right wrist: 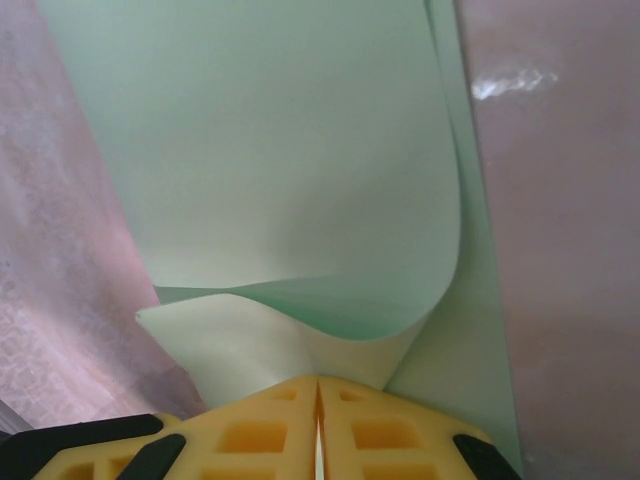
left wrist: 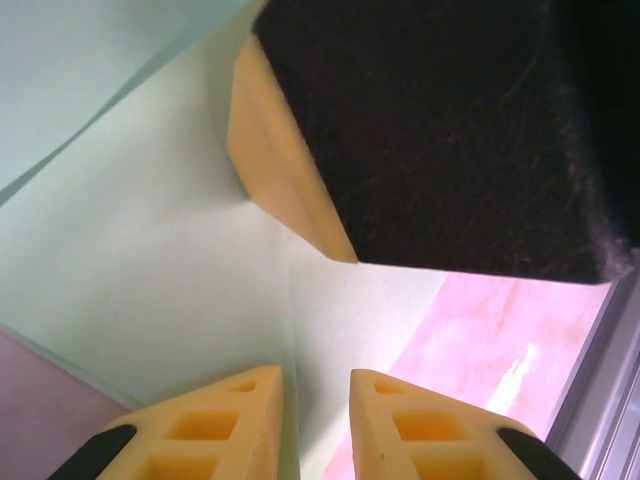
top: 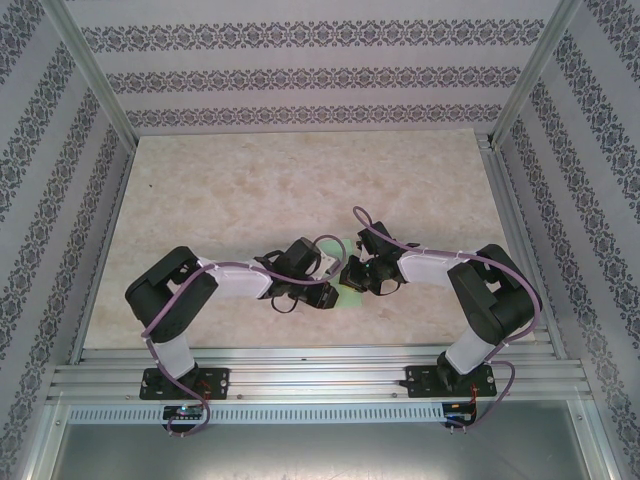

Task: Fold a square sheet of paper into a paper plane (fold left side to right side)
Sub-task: Fold the triangle a second time at the center of the table.

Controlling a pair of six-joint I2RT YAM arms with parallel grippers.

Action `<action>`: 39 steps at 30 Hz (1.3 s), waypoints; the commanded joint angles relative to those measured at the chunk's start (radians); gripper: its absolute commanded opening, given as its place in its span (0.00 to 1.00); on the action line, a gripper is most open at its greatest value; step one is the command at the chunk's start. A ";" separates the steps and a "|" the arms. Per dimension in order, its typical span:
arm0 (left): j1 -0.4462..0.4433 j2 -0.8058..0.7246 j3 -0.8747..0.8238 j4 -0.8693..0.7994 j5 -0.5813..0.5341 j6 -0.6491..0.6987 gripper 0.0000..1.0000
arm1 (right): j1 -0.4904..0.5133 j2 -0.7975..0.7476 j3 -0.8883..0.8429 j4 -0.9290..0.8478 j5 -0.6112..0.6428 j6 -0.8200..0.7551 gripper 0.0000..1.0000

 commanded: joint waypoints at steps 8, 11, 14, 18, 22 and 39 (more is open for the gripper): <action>-0.035 0.038 0.014 -0.118 -0.036 0.050 0.25 | -0.026 -0.090 0.021 -0.040 0.005 -0.037 0.10; -0.041 0.035 0.005 -0.131 -0.052 0.053 0.24 | -0.032 -0.141 0.013 -0.063 0.002 -0.038 0.10; -0.043 0.030 -0.001 -0.138 -0.058 0.056 0.24 | -0.025 -0.152 -0.015 -0.047 -0.014 -0.014 0.09; -0.046 0.028 0.002 -0.143 -0.070 0.058 0.23 | -0.001 -0.126 -0.062 0.062 -0.042 0.059 0.07; -0.049 0.030 0.009 -0.148 -0.078 0.063 0.23 | 0.025 -0.080 -0.062 0.120 -0.042 0.095 0.07; -0.066 0.035 -0.001 -0.175 -0.117 0.083 0.22 | 0.007 0.019 -0.057 0.082 0.074 -0.054 0.06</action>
